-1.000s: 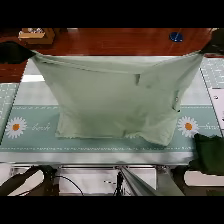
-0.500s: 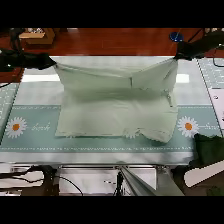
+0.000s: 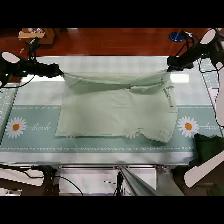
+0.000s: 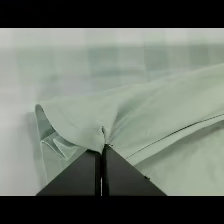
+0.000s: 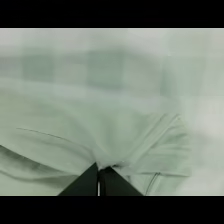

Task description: Fold the shirts.

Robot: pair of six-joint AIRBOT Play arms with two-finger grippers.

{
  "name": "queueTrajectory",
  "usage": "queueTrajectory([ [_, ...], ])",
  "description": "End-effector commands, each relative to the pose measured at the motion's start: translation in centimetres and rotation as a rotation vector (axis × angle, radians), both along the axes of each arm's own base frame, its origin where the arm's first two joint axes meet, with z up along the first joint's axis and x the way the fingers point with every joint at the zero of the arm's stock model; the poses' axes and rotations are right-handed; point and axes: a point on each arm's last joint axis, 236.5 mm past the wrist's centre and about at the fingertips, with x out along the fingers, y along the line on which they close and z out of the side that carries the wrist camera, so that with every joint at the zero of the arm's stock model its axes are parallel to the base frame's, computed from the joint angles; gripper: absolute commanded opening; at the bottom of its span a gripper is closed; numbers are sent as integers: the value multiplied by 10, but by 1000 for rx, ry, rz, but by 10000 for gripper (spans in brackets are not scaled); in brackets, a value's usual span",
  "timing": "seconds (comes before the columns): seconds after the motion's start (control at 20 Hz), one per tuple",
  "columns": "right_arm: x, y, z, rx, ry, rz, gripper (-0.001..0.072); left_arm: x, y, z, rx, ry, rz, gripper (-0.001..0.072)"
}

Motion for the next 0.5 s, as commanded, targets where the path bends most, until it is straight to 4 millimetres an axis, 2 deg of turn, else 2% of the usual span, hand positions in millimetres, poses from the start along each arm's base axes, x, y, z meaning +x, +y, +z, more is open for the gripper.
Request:
queueTrajectory([
  [0.0,-48,-9,2,-56,173,56,31,-34,0,5,45,125,-110,22],
  [0.1,-82,-16,1,-82,316,73,31,-62,-3,3,41,251,-148,23],
  [0.25,-97,-16,-1,-77,393,69,31,-89,-2,-13,42,397,-168,22],
  [0.3,-98,-13,-4,-68,404,64,31,-91,-2,-20,45,420,-172,23],
  [0.45,-104,0,-24,-4,454,66,31,-82,-4,-44,42,435,-155,23],
])
